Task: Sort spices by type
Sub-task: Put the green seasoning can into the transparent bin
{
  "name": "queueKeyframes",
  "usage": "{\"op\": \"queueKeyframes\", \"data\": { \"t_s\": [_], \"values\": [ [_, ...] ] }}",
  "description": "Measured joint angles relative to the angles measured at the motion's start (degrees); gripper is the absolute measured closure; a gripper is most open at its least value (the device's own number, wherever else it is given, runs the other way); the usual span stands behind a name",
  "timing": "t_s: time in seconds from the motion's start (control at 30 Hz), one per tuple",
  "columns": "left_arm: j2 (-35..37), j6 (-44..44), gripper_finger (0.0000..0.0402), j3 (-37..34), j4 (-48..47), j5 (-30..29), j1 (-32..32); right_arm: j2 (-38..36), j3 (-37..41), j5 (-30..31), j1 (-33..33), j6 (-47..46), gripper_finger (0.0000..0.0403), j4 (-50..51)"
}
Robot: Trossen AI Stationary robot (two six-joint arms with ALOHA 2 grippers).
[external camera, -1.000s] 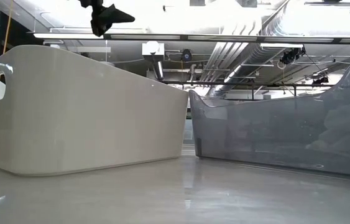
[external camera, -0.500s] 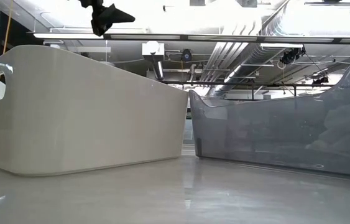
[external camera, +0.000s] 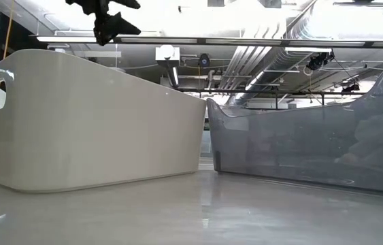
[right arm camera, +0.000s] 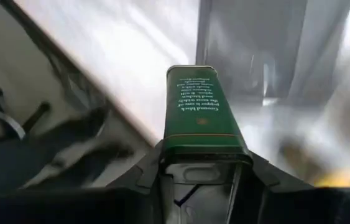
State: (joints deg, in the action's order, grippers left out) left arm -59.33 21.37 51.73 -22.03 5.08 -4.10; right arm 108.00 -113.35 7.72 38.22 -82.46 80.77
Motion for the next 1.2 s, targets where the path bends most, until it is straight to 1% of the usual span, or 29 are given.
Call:
{"op": "queueKeyframes", "data": {
  "t_s": [0.1,0.3,0.43,0.57,0.77,0.93,1.0,1.1,1.2],
  "values": [
    [0.0,0.0,0.0165,0.0,-3.7,0.2,0.0,-0.1,-3.0,5.4,-6.9,14.0,0.0291,0.1],
    [0.2,0.1,0.0165,0.0,-13.8,0.6,1.6,0.0,-1.0,5.6,-21.8,41.2,0.0291,-5.1],
    [0.8,0.1,0.0165,0.0,-18.9,4.7,4.4,0.0,1.6,4.4,-29.8,52.2,0.0291,-7.1],
    [1.8,-0.3,0.0165,0.0,-21.2,5.0,7.6,0.0,4.0,0.3,-35.3,59.2,0.0291,-9.3],
    [3.6,-0.6,0.0165,0.0,-21.1,4.1,10.4,0.2,8.7,-5.6,-37.7,68.1,0.0291,-13.8],
    [4.8,0.3,0.0165,0.0,-20.5,-1.3,11.0,2.7,11.0,-7.8,-37.7,74.0,0.0288,-14.9],
    [5.1,1.7,0.0165,0.0,-19.7,-4.5,11.0,4.4,11.0,-7.7,-37.5,77.5,0.0287,-14.8],
    [5.0,4.5,0.0165,0.0,-17.3,-8.5,11.0,7.2,11.0,-5.9,-37.4,81.4,0.0286,-14.8],
    [5.0,6.7,0.0165,0.0,-15.3,-10.0,11.0,9.5,11.0,-4.4,-37.4,85.2,0.0286,-14.4]
  ]
}}
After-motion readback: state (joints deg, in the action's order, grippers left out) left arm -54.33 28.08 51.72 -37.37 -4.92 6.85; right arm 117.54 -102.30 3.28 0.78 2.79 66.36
